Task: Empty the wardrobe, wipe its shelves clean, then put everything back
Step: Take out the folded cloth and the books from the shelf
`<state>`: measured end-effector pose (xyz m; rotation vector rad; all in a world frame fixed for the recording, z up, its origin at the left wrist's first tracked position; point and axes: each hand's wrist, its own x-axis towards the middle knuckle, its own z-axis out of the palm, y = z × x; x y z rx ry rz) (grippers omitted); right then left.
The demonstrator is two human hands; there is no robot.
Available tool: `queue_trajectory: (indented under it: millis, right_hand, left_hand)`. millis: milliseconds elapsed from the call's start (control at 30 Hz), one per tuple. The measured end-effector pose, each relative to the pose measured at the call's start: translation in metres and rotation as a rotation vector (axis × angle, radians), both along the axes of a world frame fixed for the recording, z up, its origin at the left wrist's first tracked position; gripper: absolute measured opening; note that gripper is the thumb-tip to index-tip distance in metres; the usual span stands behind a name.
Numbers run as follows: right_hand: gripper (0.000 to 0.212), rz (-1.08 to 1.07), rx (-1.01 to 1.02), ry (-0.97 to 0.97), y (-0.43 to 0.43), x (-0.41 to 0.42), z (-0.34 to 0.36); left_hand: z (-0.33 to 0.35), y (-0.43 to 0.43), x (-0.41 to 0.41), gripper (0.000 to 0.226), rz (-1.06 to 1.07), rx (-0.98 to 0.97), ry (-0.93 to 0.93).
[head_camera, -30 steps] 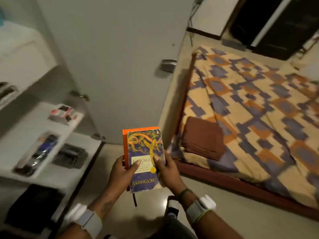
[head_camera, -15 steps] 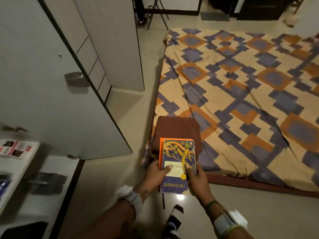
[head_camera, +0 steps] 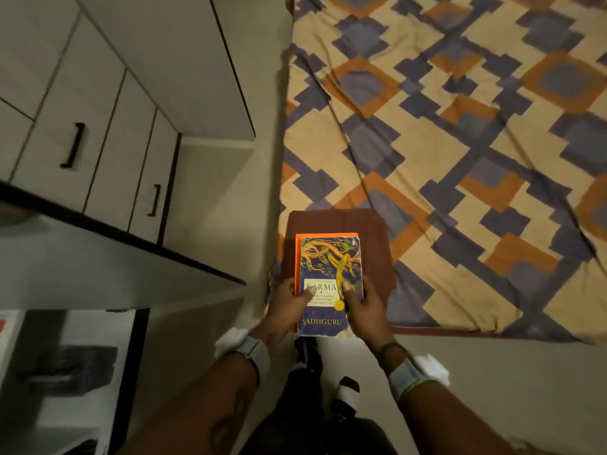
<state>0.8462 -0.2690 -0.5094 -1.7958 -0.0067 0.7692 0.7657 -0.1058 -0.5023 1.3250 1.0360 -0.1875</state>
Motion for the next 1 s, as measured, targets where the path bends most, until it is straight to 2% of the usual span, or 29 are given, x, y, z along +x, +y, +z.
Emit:
queue_trajectory:
  millis: [67, 167, 200, 367, 467, 533, 767, 1000]
  right_hand:
    - [0.035, 0.015, -0.026, -0.001, 0.016, 0.015, -0.017]
    - [0.061, 0.054, -0.101, 0.008, 0.041, 0.037, -0.056]
    - [0.064, 0.052, -0.12, 0.021, 0.048, 0.042, -0.073]
    - [0.048, -0.001, -0.196, 0.027, 0.086, 0.073, -0.117]
    - [0.026, 0.06, -0.372, 0.03, 0.093, 0.085, -0.146]
    - [0.018, 0.102, -0.494, 0.012, 0.096, 0.089, -0.162]
    - [0.021, 0.119, -0.537, 0.112, 0.094, 0.098, -0.157]
    - [0.025, 0.259, -0.578, 0.048, 0.089, 0.099, -0.132]
  left_hand:
    - [-0.015, 0.016, 0.013, 0.027, 0.013, 0.005, 0.007]
    - [-0.043, 0.039, 0.033, 0.026, 0.029, -0.001, 0.029]
    - [-0.055, 0.046, 0.04, 0.027, 0.04, -0.004, 0.043]
    - [-0.11, 0.075, 0.069, 0.036, -0.014, 0.075, 0.118]
    - [-0.136, 0.082, 0.076, 0.041, -0.144, 0.096, 0.173]
    - [-0.146, 0.082, 0.075, 0.046, -0.175, 0.131, 0.175]
    - [-0.141, 0.084, 0.067, 0.05, -0.296, 0.185, 0.132]
    - [-0.134, 0.087, 0.064, 0.054, -0.335, 0.212, 0.218]
